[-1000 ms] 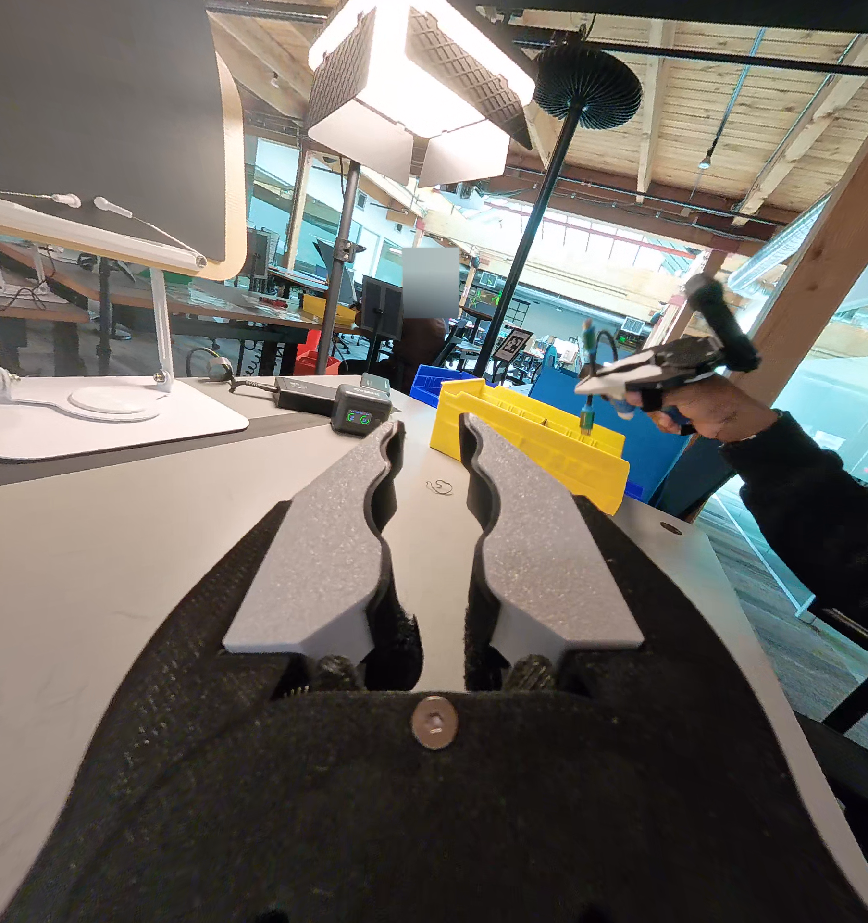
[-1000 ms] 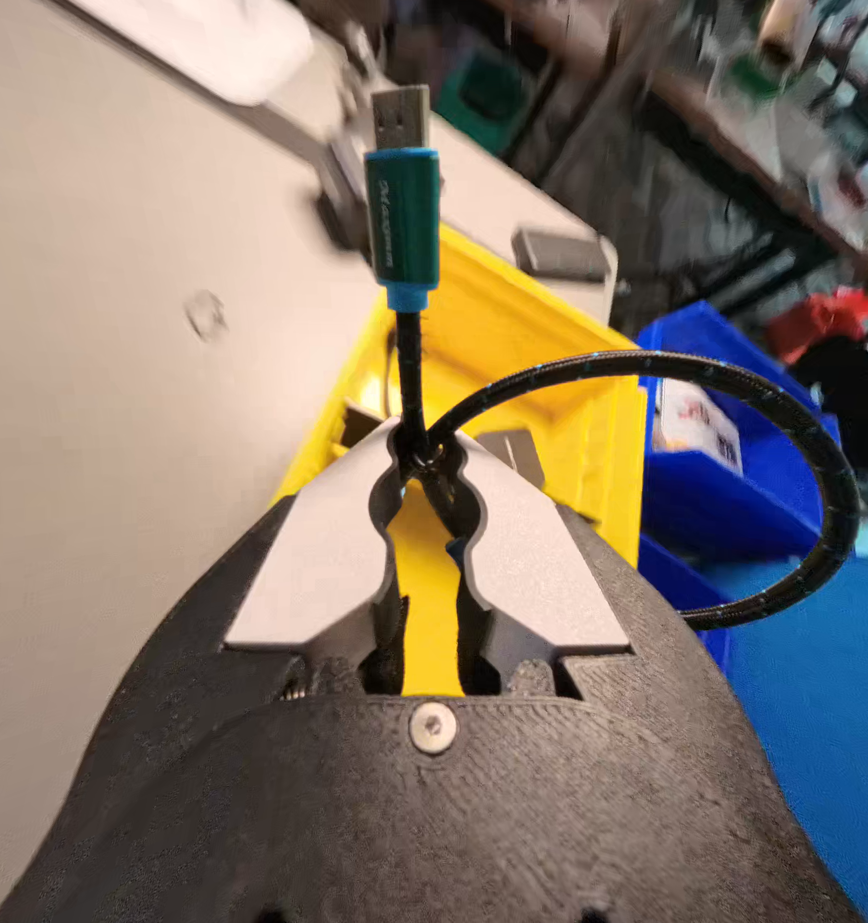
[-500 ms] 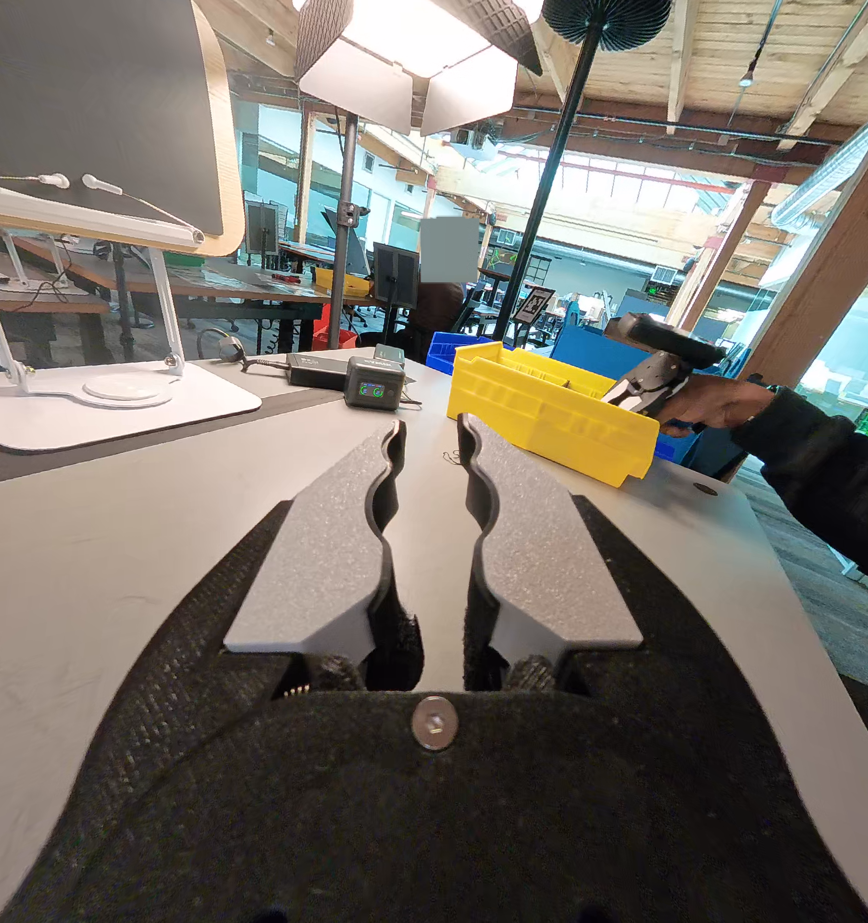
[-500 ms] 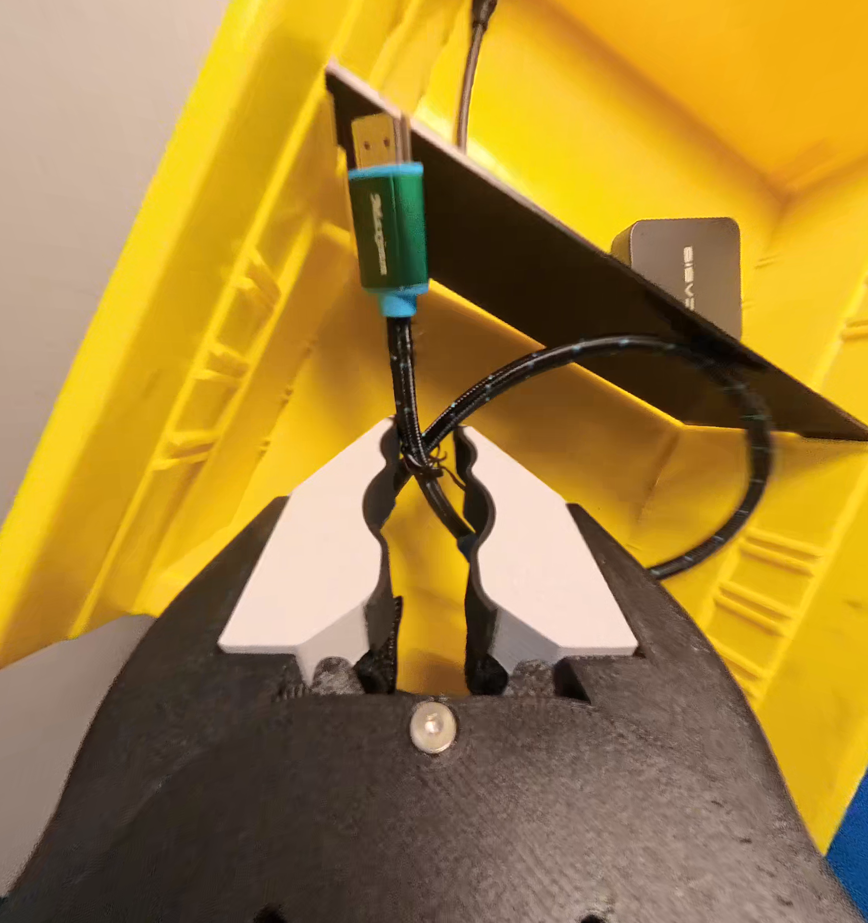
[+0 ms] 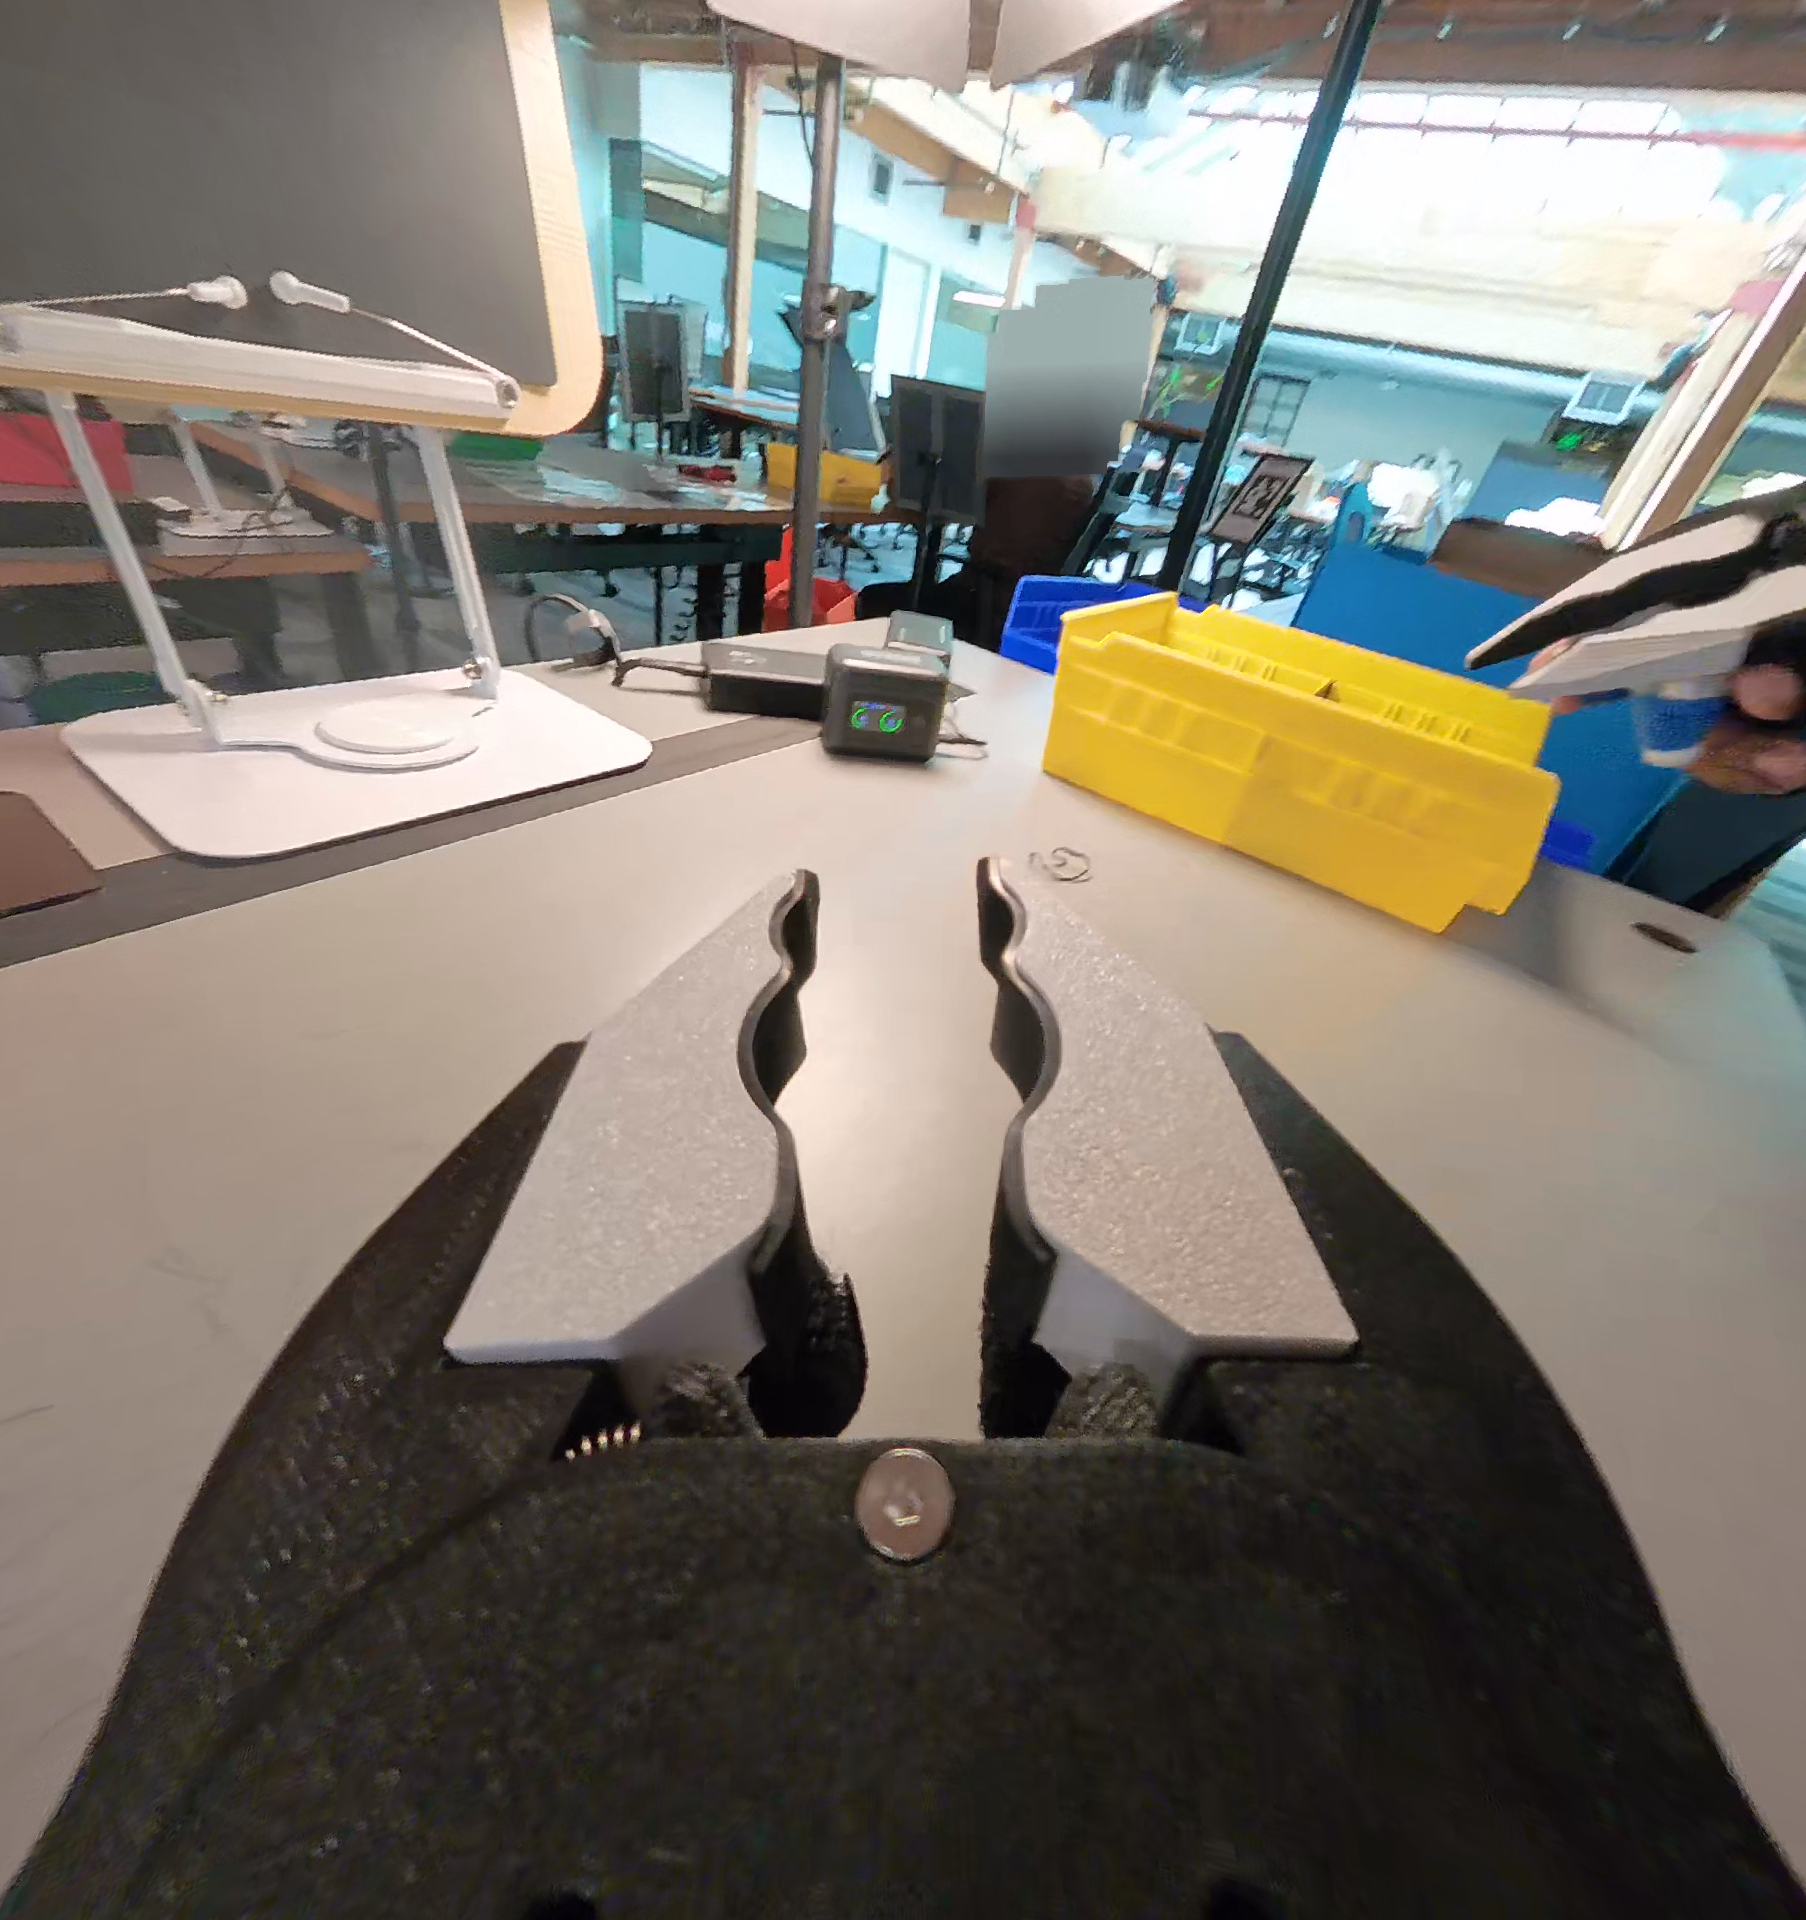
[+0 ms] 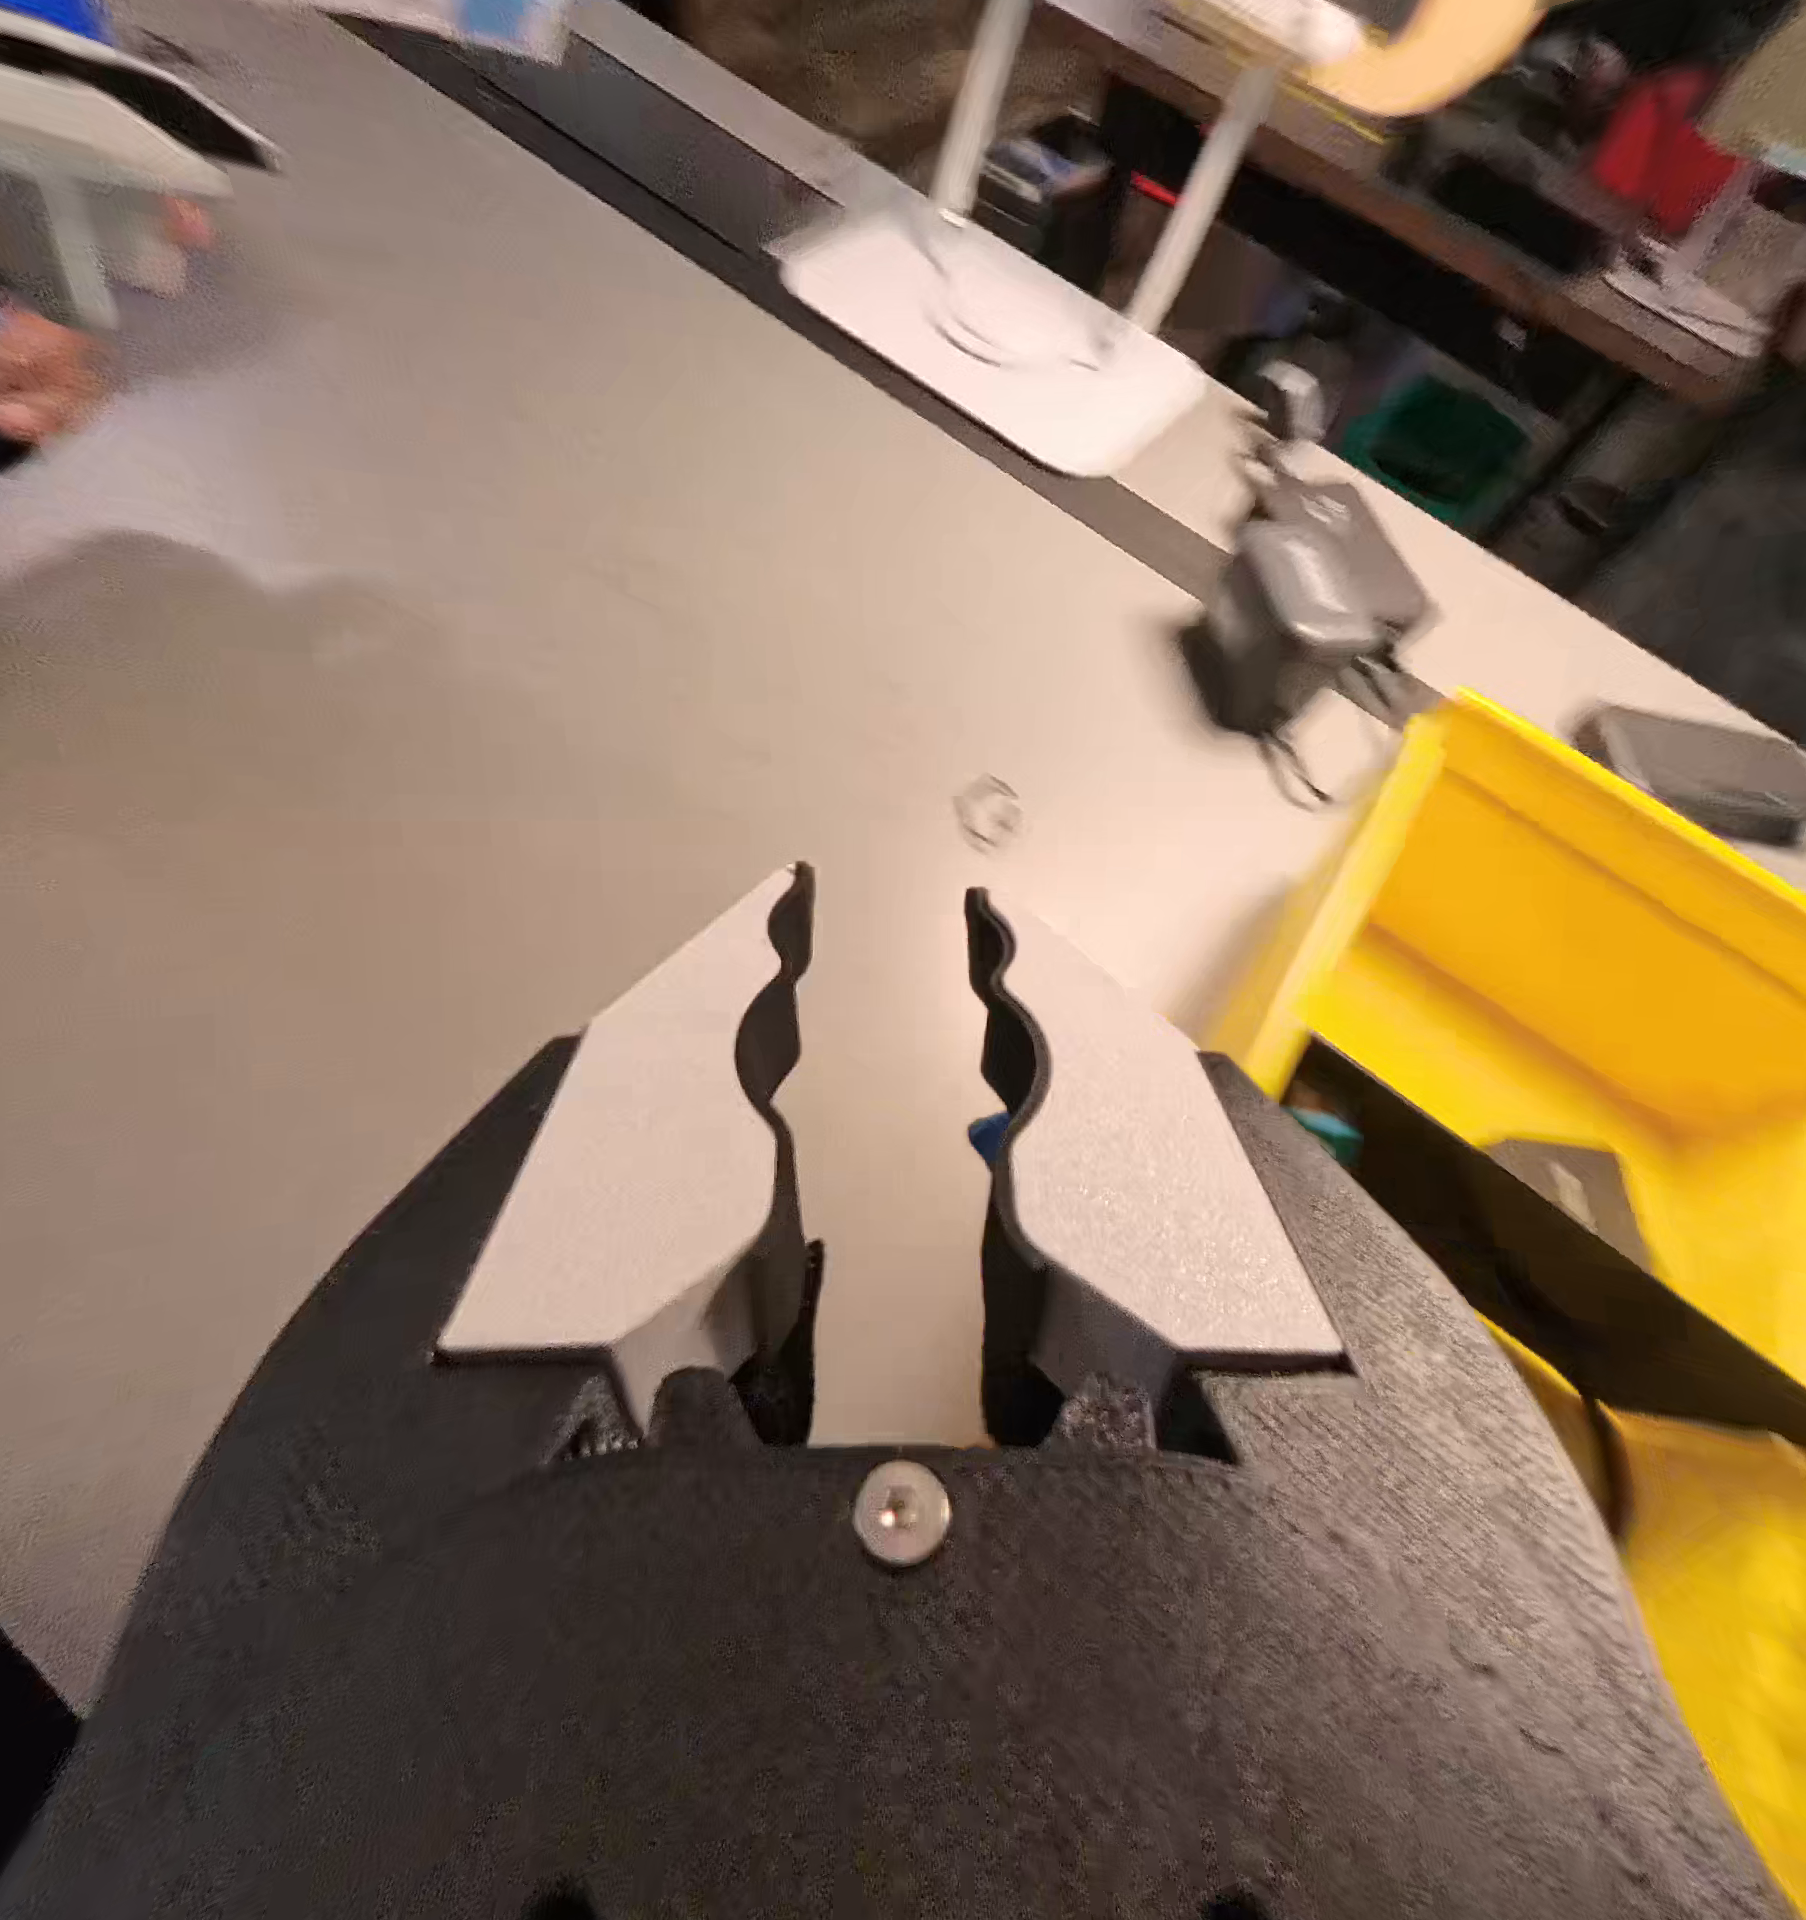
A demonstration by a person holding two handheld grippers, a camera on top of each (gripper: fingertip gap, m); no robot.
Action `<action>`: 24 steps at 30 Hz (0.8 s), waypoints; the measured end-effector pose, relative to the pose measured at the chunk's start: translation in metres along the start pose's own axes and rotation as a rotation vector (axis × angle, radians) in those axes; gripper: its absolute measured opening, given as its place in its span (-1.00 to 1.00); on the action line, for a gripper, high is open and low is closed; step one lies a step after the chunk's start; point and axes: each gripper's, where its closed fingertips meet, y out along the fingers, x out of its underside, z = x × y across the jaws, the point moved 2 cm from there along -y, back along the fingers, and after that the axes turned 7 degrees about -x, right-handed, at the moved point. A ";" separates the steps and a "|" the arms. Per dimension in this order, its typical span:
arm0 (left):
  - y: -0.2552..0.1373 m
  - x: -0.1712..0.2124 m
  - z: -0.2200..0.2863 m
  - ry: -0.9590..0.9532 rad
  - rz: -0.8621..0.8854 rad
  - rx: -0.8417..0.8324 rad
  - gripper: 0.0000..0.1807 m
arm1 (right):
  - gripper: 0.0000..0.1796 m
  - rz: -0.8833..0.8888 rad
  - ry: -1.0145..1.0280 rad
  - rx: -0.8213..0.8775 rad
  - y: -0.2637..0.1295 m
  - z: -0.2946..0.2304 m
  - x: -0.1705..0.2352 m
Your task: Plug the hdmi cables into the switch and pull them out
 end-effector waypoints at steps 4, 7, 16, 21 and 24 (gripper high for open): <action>0.003 0.012 -0.007 0.050 -0.047 -0.079 -0.59 | -0.66 -0.004 -0.061 -0.120 0.070 -0.046 -0.003; 0.001 0.017 -0.012 0.063 -0.064 -0.116 -0.55 | -0.66 0.014 -0.065 -0.147 0.114 -0.061 0.005; -0.015 -0.002 -0.032 0.106 -0.034 -0.247 -0.46 | -0.67 -0.013 -0.134 -0.100 0.155 -0.072 0.035; -0.066 -0.031 -0.042 0.015 -0.023 -0.372 -0.41 | -0.66 -0.034 -0.184 -0.091 0.155 -0.074 0.039; -0.118 -0.052 -0.052 0.013 -0.076 -0.483 -0.39 | -0.66 -0.041 -0.185 -0.100 0.155 -0.075 0.040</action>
